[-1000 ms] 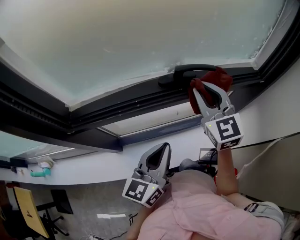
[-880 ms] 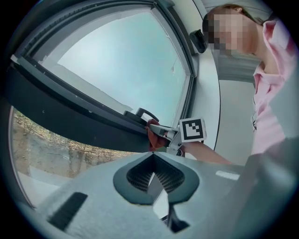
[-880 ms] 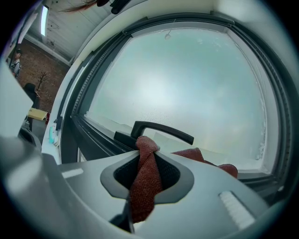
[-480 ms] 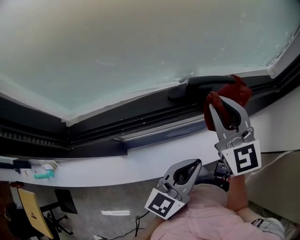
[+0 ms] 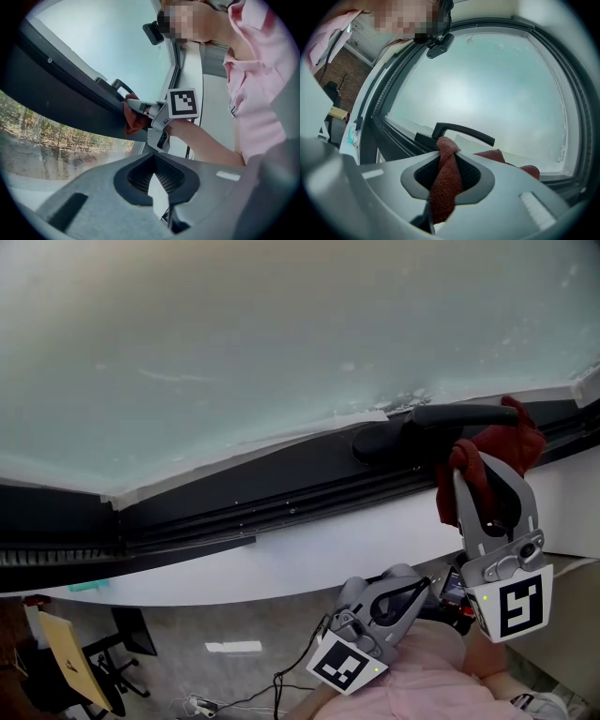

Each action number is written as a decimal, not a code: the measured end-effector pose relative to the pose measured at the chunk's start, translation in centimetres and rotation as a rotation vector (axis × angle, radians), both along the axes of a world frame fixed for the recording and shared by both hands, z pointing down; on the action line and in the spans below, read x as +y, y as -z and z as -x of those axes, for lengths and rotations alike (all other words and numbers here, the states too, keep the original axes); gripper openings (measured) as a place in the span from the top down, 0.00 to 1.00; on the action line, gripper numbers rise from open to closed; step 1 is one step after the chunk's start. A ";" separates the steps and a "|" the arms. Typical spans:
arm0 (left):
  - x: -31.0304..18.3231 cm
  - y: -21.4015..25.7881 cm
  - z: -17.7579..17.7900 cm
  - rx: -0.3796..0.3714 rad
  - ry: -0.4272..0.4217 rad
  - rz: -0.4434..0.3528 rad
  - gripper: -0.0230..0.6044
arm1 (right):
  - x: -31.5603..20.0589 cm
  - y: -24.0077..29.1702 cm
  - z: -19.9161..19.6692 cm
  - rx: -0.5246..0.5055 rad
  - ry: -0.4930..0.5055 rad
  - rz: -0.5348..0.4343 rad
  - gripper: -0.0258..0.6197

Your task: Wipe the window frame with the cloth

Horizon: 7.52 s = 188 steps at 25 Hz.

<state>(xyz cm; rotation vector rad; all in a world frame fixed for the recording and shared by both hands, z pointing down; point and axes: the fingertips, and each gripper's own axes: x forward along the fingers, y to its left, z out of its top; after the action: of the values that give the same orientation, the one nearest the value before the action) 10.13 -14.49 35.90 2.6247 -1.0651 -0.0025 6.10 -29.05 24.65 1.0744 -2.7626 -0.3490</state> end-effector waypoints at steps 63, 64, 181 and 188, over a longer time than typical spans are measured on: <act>4.2 11.1 6.9 0.096 0.468 -0.199 0.97 | -6.0 0.0 -10.5 0.028 -0.114 0.088 0.85; 4.0 11.0 6.8 0.095 0.463 -0.196 0.97 | -6.1 -0.1 -10.6 0.025 -0.114 0.087 0.85; 3.2 10.2 2.4 0.120 0.543 -0.187 0.97 | -12.3 -0.2 -22.1 -0.023 -0.225 0.074 0.85; 3.5 10.3 2.3 0.127 0.538 -0.194 0.97 | -12.3 -0.2 -22.3 -0.037 -0.242 0.071 0.85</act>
<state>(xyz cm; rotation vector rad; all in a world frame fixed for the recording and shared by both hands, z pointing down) 7.86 -10.99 25.64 2.3667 -1.7587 -0.4009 28.36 -41.31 24.85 1.3894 -2.6130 -0.1993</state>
